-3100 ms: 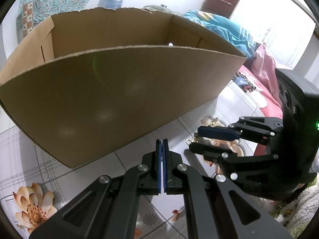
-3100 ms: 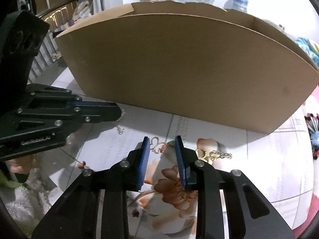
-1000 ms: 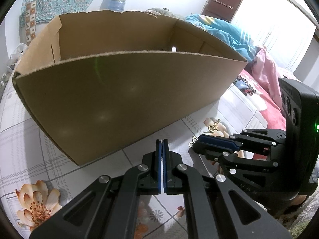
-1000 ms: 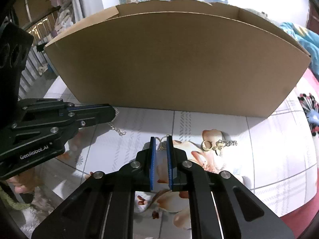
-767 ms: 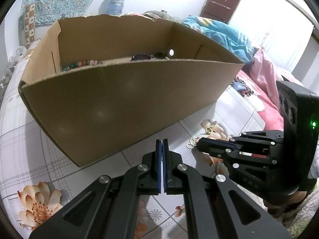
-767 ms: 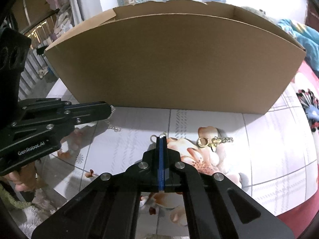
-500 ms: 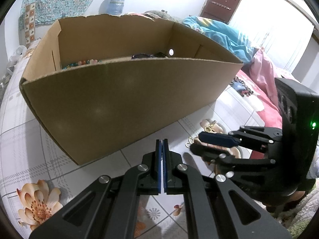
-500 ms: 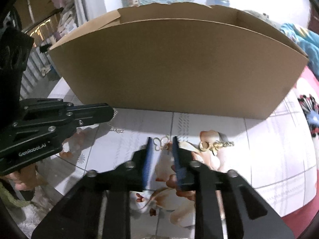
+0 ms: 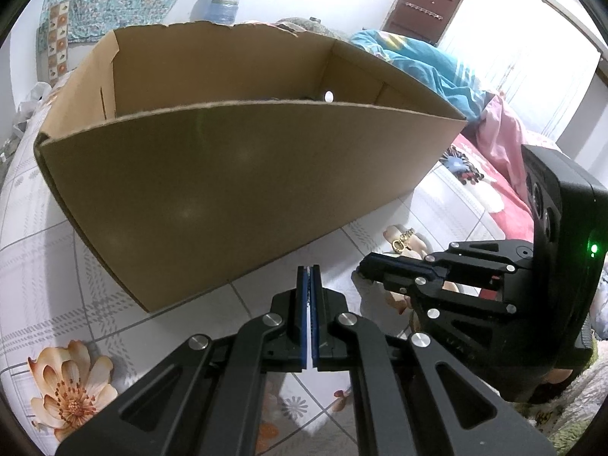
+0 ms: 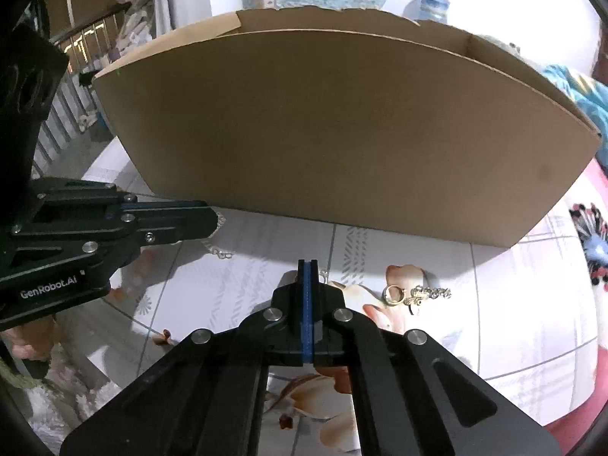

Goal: Organize jewelry

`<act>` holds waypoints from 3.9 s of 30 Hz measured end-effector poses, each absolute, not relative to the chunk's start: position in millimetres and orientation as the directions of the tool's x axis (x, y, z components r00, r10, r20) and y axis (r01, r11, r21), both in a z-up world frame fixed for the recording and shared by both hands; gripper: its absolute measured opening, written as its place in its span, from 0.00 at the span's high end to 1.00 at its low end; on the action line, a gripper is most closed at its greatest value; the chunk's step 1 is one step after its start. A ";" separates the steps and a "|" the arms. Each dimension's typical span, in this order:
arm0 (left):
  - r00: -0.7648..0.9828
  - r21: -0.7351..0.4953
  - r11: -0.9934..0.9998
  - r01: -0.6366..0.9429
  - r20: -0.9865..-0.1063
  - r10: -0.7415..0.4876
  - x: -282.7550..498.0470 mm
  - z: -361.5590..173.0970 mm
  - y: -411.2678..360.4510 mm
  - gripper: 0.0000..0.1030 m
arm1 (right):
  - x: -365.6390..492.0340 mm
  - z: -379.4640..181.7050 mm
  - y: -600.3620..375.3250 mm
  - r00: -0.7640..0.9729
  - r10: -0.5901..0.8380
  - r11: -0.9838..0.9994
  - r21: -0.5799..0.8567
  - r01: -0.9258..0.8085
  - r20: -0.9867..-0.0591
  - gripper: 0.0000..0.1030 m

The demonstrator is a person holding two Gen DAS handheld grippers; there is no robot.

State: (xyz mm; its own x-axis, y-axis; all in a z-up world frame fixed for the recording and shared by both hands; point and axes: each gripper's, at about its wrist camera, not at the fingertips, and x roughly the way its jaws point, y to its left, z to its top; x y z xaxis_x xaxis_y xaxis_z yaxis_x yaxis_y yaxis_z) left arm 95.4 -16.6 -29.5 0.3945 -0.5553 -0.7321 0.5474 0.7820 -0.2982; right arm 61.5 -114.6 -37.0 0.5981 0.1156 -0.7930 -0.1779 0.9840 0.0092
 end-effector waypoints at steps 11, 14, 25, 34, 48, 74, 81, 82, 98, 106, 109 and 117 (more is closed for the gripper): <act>0.400 -0.299 0.787 0.539 -0.732 -0.552 94.7 -29.7 -12.9 0.99 | 66.4 -44.9 -145.8 0.579 0.108 0.990 0.031 -0.141 -0.808 1.00; 0.402 -0.298 0.787 0.539 -0.731 -0.552 94.6 -29.0 -11.7 0.99 | 62.5 -46.0 -140.5 0.566 0.130 0.984 0.037 -0.173 -0.814 0.99; 0.407 -0.304 0.789 0.534 -0.726 -0.554 94.3 -29.6 -9.2 0.99 | 58.9 -40.6 -139.4 0.596 0.114 0.978 -0.017 -0.210 -0.795 0.94; 0.405 -0.311 0.788 0.531 -0.724 -0.558 94.2 -30.9 -8.5 0.99 | 67.1 -37.7 -141.3 0.583 0.184 0.965 0.032 -0.261 -0.791 0.73; 0.394 -0.312 0.783 0.539 -0.728 -0.561 94.2 -33.4 -11.1 0.99 | 83.0 -45.8 -133.4 0.464 0.273 0.847 -0.019 -0.532 -0.843 0.68; 0.423 -0.292 0.782 0.551 -0.711 -0.562 88.5 -19.8 -8.5 0.99 | 63.8 -11.9 -160.9 0.537 0.294 0.898 0.036 -0.438 -0.791 0.83; 0.418 -0.338 0.738 0.583 -0.654 -0.630 74.3 12.8 -6.3 0.99 | 46.1 35.8 -182.9 0.626 0.340 0.911 0.079 -0.406 -0.702 0.83; 0.417 -0.343 0.729 0.592 -0.644 -0.641 72.5 19.2 -6.5 0.99 | 45.4 45.2 -186.8 0.636 0.357 0.908 0.096 -0.408 -0.684 0.83; 0.356 -0.313 0.754 0.577 -0.735 -0.577 169.7 87.4 -50.0 0.99 | 188.3 50.6 -229.8 0.481 0.470 0.874 0.313 -0.372 -0.740 0.83; 0.225 -0.280 0.861 0.424 -0.889 -0.399 240.6 31.0 -49.9 0.99 | 227.4 28.1 -224.5 0.380 0.383 0.905 0.260 -0.338 -0.842 0.82; 0.199 -0.283 0.880 0.382 -0.905 -0.377 248.3 22.4 -46.1 0.98 | 225.8 28.7 -222.0 0.392 0.369 0.907 0.235 -0.349 -0.843 0.78; 0.231 -0.295 0.881 0.369 -0.889 -0.395 254.1 27.5 -35.7 0.88 | 220.0 39.3 -240.7 0.442 0.392 0.909 0.265 -0.323 -0.807 0.77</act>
State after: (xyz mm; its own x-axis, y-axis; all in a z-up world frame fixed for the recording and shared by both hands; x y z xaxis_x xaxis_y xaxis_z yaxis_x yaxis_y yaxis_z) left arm 254.1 -35.7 27.5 0.2310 -0.3948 -0.8893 0.3690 0.8812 -0.2954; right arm 220.0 -240.7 39.3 0.4416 0.3924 -0.8069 -0.3227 0.9086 0.2652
